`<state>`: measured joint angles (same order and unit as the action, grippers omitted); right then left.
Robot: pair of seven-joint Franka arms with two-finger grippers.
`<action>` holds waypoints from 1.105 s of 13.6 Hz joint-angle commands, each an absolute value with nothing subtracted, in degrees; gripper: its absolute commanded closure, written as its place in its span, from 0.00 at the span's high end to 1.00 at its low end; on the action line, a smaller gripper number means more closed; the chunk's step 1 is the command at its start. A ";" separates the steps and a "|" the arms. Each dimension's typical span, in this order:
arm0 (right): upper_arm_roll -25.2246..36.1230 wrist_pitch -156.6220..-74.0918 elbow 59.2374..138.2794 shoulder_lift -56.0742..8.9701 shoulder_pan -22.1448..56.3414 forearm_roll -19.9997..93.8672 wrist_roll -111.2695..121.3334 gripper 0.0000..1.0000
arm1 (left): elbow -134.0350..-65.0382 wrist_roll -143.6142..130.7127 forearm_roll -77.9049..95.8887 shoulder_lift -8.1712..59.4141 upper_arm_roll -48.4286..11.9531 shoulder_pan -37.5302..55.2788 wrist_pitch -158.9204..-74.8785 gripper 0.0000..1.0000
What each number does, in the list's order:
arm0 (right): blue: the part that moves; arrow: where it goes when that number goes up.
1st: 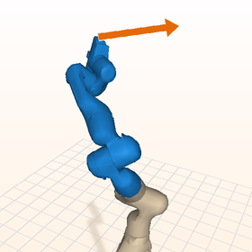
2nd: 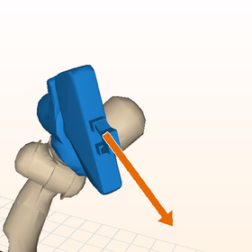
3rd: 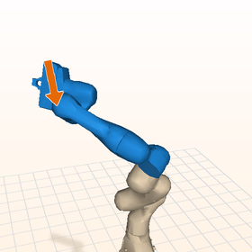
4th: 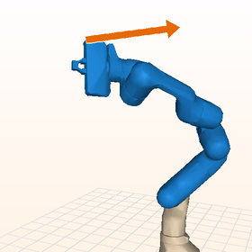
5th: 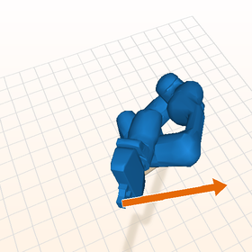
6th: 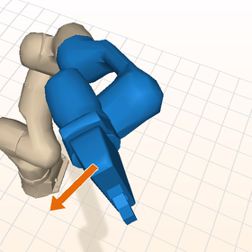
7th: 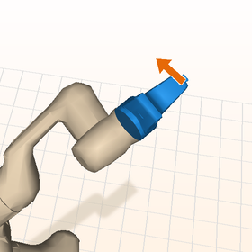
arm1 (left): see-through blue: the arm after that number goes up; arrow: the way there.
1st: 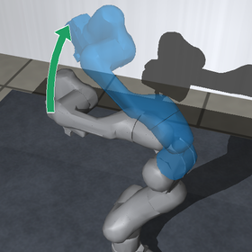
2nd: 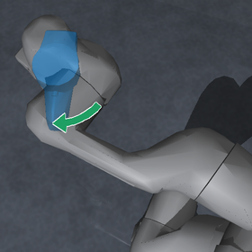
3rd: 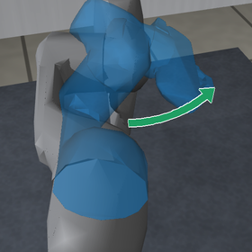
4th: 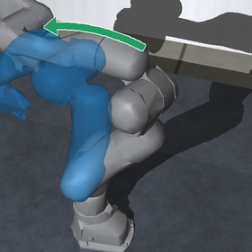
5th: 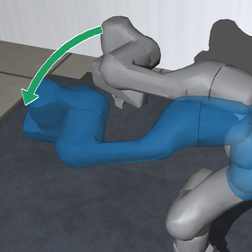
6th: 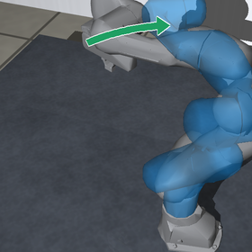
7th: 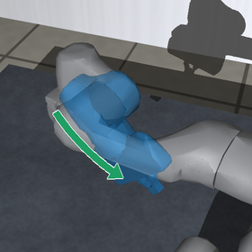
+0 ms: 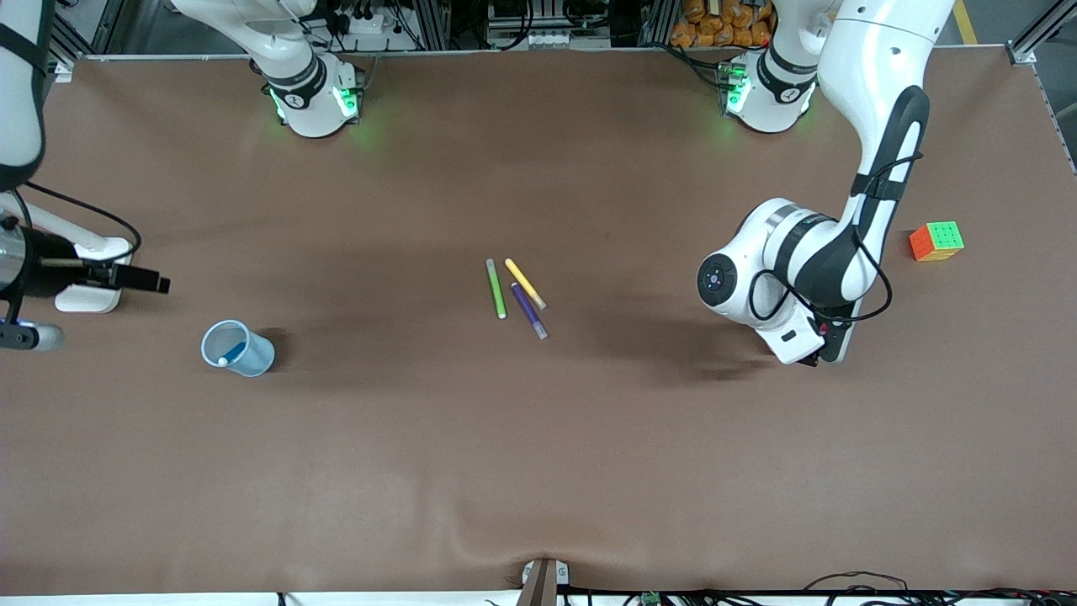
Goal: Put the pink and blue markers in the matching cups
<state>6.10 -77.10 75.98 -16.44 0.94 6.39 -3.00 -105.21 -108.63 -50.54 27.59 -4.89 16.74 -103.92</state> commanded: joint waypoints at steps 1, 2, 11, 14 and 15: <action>5.28 -70.94 73.03 -12.60 -0.61 5.89 -2.99 1.00 | -105.47 -103.20 -49.84 24.79 -5.45 16.70 -102.57 0.97; 5.19 -71.45 75.47 -10.57 -0.09 4.32 -2.99 1.00 | -105.29 -101.18 -48.01 24.18 -5.45 16.61 -102.57 1.00; 5.01 -86.83 97.03 3.16 0.61 -0.44 -2.90 1.00 | -103.97 -80.98 -36.22 17.94 -5.45 12.93 -102.57 1.00; 5.01 -86.49 93.28 2.03 0.88 -0.97 -3.07 1.00 | -103.97 -69.30 -30.25 13.99 -5.36 9.15 -102.57 1.00; 4.92 -84.05 90.47 0.80 1.05 -1.58 -2.73 1.00 | -103.97 -65.69 -28.49 12.76 -5.36 8.18 -102.57 1.00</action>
<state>5.38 -86.51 93.81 0.97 0.91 -0.07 -2.91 -103.46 -71.59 -31.68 15.89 -4.96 10.06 -103.31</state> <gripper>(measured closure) 0.000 0.000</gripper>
